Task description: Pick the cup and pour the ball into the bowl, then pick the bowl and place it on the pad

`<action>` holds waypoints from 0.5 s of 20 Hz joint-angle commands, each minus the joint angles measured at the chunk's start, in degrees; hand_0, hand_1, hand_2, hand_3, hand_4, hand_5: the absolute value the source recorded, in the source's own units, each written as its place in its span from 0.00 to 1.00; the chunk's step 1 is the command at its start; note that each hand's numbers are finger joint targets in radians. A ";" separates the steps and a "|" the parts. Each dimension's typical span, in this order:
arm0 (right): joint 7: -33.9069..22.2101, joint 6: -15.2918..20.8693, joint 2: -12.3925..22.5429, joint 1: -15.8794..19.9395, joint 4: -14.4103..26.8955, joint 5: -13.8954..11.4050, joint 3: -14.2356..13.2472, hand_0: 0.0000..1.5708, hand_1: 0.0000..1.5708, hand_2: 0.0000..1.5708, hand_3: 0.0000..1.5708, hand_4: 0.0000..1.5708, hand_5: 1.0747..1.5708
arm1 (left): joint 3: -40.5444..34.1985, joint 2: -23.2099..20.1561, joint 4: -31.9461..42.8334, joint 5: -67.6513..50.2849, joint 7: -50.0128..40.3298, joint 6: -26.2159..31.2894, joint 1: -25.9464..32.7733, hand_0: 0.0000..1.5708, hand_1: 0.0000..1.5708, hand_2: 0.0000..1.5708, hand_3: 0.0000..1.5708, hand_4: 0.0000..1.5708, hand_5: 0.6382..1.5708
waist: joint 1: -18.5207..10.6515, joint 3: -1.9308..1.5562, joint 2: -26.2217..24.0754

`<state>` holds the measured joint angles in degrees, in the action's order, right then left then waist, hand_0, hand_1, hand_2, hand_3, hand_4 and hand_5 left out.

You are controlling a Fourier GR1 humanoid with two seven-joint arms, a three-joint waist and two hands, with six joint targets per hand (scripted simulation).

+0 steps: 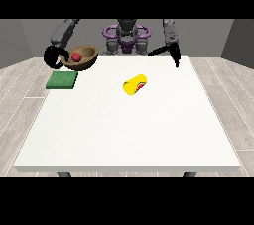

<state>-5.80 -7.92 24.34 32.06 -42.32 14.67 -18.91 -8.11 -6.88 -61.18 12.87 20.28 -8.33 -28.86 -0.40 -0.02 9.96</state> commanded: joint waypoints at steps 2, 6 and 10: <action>4.96 -4.77 6.56 2.91 7.61 3.83 -6.25 1.00 1.00 1.00 1.00 0.67 0.98 | 4.23 3.29 -5.76 2.70 -1.40 -2.88 -3.16 0.00 0.00 0.00 0.00 0.00 0.99 | -3.93 -0.07 6.67; 8.71 -11.53 14.18 3.45 11.42 5.67 -9.68 1.00 1.00 1.00 0.92 0.66 0.98 | 5.72 4.34 -9.98 5.04 1.37 -6.28 -1.73 0.00 0.00 0.00 0.00 0.00 0.99 | -3.52 -0.12 13.40; 16.16 -14.35 18.35 2.20 14.60 3.42 -9.82 1.00 1.00 1.00 0.22 0.65 1.00 | 4.88 2.20 -16.76 3.76 -0.64 -4.74 -2.73 0.00 0.00 0.00 0.00 0.00 0.99 | -3.79 -0.16 18.26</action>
<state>5.63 -17.90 37.71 34.25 -30.37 18.38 -27.49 -3.27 -4.38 -73.37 16.25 19.41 -11.86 -31.26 -4.59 -0.15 23.37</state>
